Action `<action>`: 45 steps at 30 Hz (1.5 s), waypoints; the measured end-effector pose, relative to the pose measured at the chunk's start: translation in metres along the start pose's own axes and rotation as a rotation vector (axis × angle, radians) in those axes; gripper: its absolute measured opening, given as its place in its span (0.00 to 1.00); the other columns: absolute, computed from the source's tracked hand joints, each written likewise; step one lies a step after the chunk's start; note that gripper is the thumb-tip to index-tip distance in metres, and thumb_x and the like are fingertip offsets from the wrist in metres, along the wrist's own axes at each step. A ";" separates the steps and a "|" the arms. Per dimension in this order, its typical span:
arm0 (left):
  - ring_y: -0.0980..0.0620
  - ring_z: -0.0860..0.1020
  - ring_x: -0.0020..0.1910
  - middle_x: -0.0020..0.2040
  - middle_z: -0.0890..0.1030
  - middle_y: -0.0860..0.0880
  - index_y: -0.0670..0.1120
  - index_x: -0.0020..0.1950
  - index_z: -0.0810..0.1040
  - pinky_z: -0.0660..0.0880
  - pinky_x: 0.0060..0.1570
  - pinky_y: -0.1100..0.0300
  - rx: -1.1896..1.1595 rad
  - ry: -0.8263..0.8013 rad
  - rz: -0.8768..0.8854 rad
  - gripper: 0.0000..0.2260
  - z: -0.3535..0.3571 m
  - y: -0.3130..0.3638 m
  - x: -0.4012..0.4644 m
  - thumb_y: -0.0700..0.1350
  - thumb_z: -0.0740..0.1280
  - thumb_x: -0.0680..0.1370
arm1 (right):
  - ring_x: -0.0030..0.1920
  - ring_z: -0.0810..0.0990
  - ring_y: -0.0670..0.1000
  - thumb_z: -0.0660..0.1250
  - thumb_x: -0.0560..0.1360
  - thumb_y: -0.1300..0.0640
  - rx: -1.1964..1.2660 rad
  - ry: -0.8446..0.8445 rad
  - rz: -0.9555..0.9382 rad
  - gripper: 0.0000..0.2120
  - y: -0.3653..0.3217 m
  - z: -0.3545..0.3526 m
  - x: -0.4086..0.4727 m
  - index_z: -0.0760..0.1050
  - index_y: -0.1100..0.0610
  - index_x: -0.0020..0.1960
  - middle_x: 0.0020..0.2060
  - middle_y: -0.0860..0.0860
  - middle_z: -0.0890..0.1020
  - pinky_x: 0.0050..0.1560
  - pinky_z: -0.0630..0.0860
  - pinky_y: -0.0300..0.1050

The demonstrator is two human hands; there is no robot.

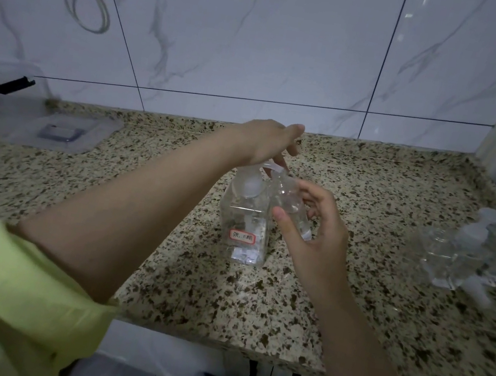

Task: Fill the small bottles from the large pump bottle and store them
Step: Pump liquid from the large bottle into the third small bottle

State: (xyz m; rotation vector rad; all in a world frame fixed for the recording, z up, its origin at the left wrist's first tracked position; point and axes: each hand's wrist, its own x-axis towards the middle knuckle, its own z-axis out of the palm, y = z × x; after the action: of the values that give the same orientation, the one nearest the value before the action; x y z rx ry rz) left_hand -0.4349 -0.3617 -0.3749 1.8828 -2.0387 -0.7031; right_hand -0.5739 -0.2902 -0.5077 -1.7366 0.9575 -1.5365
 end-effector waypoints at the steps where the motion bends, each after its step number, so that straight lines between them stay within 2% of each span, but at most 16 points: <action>1: 0.48 0.78 0.58 0.54 0.85 0.49 0.49 0.63 0.80 0.68 0.65 0.51 0.011 -0.007 -0.006 0.28 0.001 -0.001 0.001 0.60 0.45 0.84 | 0.59 0.79 0.41 0.73 0.74 0.49 -0.002 -0.002 0.001 0.20 0.000 0.000 0.000 0.74 0.46 0.65 0.57 0.40 0.81 0.59 0.74 0.35; 3: 0.48 0.78 0.59 0.56 0.85 0.49 0.49 0.65 0.79 0.67 0.61 0.53 0.033 -0.018 -0.011 0.28 0.002 -0.001 0.001 0.60 0.44 0.85 | 0.59 0.79 0.41 0.73 0.74 0.49 0.005 0.001 0.004 0.20 -0.001 0.000 0.000 0.73 0.45 0.64 0.57 0.39 0.81 0.59 0.74 0.36; 6: 0.47 0.78 0.59 0.53 0.85 0.49 0.49 0.64 0.80 0.69 0.65 0.51 0.015 -0.004 0.008 0.28 0.001 0.002 0.002 0.60 0.45 0.84 | 0.59 0.79 0.42 0.73 0.75 0.50 0.006 -0.002 0.012 0.20 -0.001 -0.001 0.000 0.74 0.46 0.65 0.58 0.39 0.81 0.60 0.75 0.41; 9: 0.47 0.78 0.59 0.54 0.85 0.49 0.49 0.64 0.80 0.67 0.67 0.49 0.004 0.003 -0.007 0.28 0.002 -0.001 0.001 0.60 0.45 0.84 | 0.59 0.79 0.42 0.74 0.74 0.50 0.004 -0.005 0.007 0.20 0.001 0.000 0.000 0.74 0.47 0.65 0.58 0.41 0.81 0.59 0.74 0.36; 11: 0.47 0.77 0.60 0.56 0.84 0.48 0.49 0.65 0.79 0.67 0.63 0.52 0.031 -0.010 -0.012 0.28 0.003 -0.001 0.002 0.60 0.44 0.85 | 0.59 0.78 0.41 0.73 0.74 0.50 0.006 -0.004 0.007 0.20 0.000 0.000 0.001 0.74 0.47 0.65 0.58 0.40 0.80 0.58 0.73 0.32; 13: 0.47 0.77 0.59 0.55 0.85 0.49 0.49 0.65 0.79 0.67 0.60 0.53 0.039 -0.013 -0.006 0.28 0.002 0.001 0.003 0.60 0.44 0.85 | 0.60 0.78 0.40 0.73 0.74 0.50 0.006 -0.001 0.016 0.21 0.000 0.000 0.000 0.74 0.47 0.65 0.58 0.38 0.80 0.59 0.74 0.34; 16: 0.48 0.78 0.58 0.53 0.85 0.50 0.50 0.63 0.80 0.69 0.66 0.49 0.003 0.001 -0.003 0.27 0.001 0.000 0.002 0.61 0.45 0.84 | 0.59 0.78 0.41 0.74 0.74 0.51 0.009 -0.010 0.026 0.21 0.001 0.000 0.000 0.75 0.47 0.65 0.58 0.38 0.80 0.58 0.75 0.38; 18: 0.47 0.77 0.60 0.55 0.85 0.50 0.50 0.64 0.80 0.67 0.67 0.49 0.002 -0.009 -0.013 0.28 0.002 -0.001 0.002 0.61 0.45 0.84 | 0.58 0.79 0.42 0.74 0.74 0.51 0.006 -0.011 0.021 0.21 0.001 -0.001 0.001 0.75 0.48 0.65 0.58 0.39 0.81 0.57 0.75 0.36; 21: 0.46 0.77 0.60 0.57 0.84 0.48 0.48 0.65 0.79 0.68 0.67 0.49 0.006 -0.023 -0.010 0.28 0.002 0.000 0.001 0.60 0.45 0.85 | 0.57 0.78 0.39 0.74 0.74 0.52 0.018 -0.001 0.018 0.20 -0.001 0.000 0.000 0.74 0.46 0.64 0.56 0.36 0.80 0.55 0.74 0.32; 26: 0.47 0.77 0.61 0.57 0.84 0.49 0.49 0.65 0.79 0.67 0.64 0.52 -0.005 -0.008 -0.012 0.27 0.004 -0.002 0.000 0.59 0.44 0.85 | 0.57 0.79 0.42 0.74 0.75 0.52 0.002 -0.004 0.007 0.20 0.001 -0.001 0.000 0.74 0.45 0.64 0.56 0.36 0.80 0.57 0.77 0.42; 30: 0.47 0.78 0.59 0.53 0.85 0.49 0.49 0.63 0.80 0.70 0.65 0.50 -0.006 0.017 0.000 0.27 0.001 0.001 0.000 0.60 0.46 0.85 | 0.57 0.79 0.39 0.74 0.75 0.54 0.010 0.000 0.005 0.20 -0.002 0.000 0.000 0.73 0.42 0.63 0.56 0.33 0.79 0.55 0.75 0.33; 34: 0.48 0.78 0.59 0.53 0.85 0.49 0.49 0.62 0.80 0.68 0.66 0.50 -0.016 0.008 -0.008 0.27 0.001 -0.001 0.002 0.59 0.45 0.85 | 0.58 0.79 0.41 0.74 0.75 0.53 0.000 0.000 0.001 0.20 -0.001 0.000 0.000 0.73 0.42 0.64 0.56 0.34 0.80 0.56 0.75 0.35; 37: 0.47 0.77 0.60 0.55 0.84 0.48 0.48 0.64 0.79 0.69 0.62 0.53 0.025 -0.013 -0.015 0.26 0.000 0.000 0.003 0.59 0.46 0.85 | 0.58 0.79 0.41 0.74 0.76 0.54 0.009 0.001 0.006 0.19 0.000 0.000 0.000 0.73 0.42 0.64 0.56 0.34 0.80 0.56 0.74 0.34; 40: 0.47 0.77 0.59 0.54 0.85 0.48 0.48 0.66 0.77 0.69 0.65 0.50 -0.014 0.005 -0.004 0.25 0.000 0.000 0.002 0.59 0.46 0.85 | 0.57 0.79 0.41 0.74 0.76 0.55 0.014 -0.001 0.008 0.19 0.000 0.000 0.000 0.74 0.44 0.64 0.56 0.35 0.80 0.56 0.74 0.34; 43: 0.48 0.77 0.58 0.56 0.84 0.48 0.48 0.67 0.77 0.67 0.59 0.54 0.006 -0.003 -0.019 0.26 0.003 0.000 0.001 0.58 0.46 0.85 | 0.57 0.79 0.40 0.74 0.75 0.53 0.014 -0.009 0.000 0.19 0.001 -0.001 0.000 0.74 0.45 0.64 0.56 0.37 0.80 0.55 0.73 0.30; 45: 0.48 0.78 0.58 0.54 0.85 0.48 0.47 0.67 0.77 0.68 0.59 0.54 0.000 0.004 -0.011 0.26 0.002 0.002 0.000 0.58 0.46 0.85 | 0.58 0.78 0.40 0.73 0.75 0.52 0.018 -0.010 0.000 0.20 0.000 0.000 -0.001 0.74 0.47 0.65 0.57 0.39 0.80 0.55 0.72 0.29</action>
State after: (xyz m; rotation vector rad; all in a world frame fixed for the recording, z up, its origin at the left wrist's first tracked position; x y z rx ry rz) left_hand -0.4377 -0.3616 -0.3752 1.8949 -2.0277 -0.7020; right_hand -0.5743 -0.2897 -0.5079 -1.7299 0.9357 -1.5313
